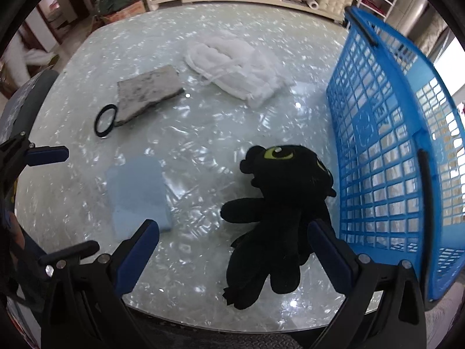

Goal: Organize soft objects
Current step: 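Grasp the black plush dragon with the right gripper while the left grasps the light blue cloth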

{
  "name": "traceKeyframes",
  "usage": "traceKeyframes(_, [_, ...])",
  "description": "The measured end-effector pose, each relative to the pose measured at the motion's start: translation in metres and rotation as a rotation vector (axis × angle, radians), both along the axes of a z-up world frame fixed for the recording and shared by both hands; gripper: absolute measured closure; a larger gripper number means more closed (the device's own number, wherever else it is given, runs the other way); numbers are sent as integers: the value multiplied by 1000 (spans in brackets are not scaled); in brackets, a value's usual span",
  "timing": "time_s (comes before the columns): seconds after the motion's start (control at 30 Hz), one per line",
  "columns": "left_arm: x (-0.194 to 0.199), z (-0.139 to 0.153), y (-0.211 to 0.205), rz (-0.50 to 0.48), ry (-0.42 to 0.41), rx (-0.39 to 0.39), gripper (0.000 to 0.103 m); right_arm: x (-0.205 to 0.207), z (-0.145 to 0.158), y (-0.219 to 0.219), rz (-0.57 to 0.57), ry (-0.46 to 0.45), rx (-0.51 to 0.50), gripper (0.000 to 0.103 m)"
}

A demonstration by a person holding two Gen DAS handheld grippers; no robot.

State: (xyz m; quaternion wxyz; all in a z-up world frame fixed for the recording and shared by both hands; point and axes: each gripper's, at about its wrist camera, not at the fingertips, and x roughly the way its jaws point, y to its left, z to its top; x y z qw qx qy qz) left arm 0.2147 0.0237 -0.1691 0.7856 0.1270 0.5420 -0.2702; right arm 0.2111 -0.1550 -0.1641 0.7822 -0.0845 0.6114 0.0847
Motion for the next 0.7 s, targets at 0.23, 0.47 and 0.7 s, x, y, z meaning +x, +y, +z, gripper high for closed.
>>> traceKeyframes(0.23, [14, -13, -15, -18, 20, -10, 0, 11, -15, -20, -63, 21, 9, 1])
traceKeyframes(0.47, [28, -30, -31, -37, 37, -7, 0, 22, -26, -32, -88, 34, 17, 1])
traceKeyframes(0.7, [36, -46, -38, -55, 56, 13, 1, 29, -37, -34, -83, 41, 13, 1])
